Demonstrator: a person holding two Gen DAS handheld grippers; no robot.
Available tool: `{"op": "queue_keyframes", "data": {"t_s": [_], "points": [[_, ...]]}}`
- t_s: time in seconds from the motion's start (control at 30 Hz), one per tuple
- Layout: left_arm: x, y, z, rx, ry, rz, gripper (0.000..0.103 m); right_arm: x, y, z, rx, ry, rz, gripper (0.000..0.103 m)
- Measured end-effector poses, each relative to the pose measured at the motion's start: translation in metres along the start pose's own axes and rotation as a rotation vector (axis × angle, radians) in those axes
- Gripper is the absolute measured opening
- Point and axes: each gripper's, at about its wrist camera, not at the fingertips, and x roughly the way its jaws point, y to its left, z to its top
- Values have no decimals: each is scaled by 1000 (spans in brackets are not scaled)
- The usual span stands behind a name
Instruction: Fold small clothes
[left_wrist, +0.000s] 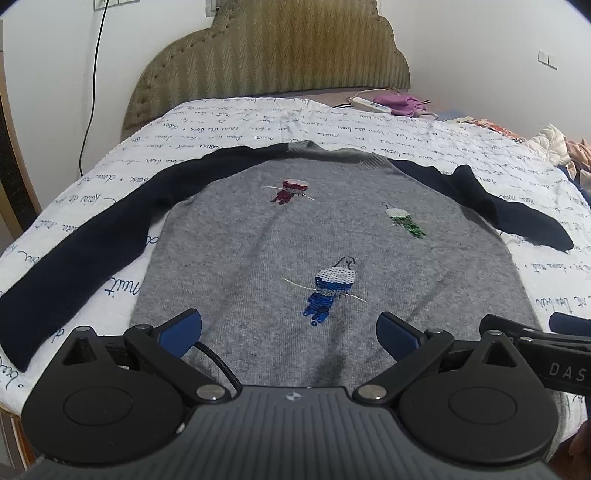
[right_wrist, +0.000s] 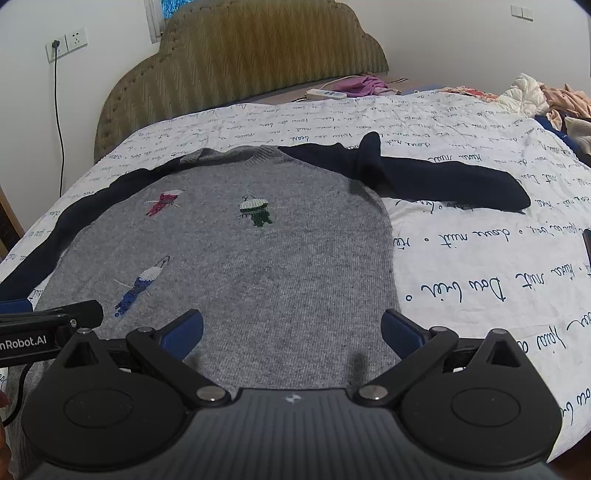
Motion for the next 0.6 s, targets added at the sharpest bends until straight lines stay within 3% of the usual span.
{"op": "queue_keyframes", "data": {"t_s": [0.6], "points": [[2, 0, -2, 20, 14, 24, 103, -1, 0, 0, -7, -10, -11, 103]]}}
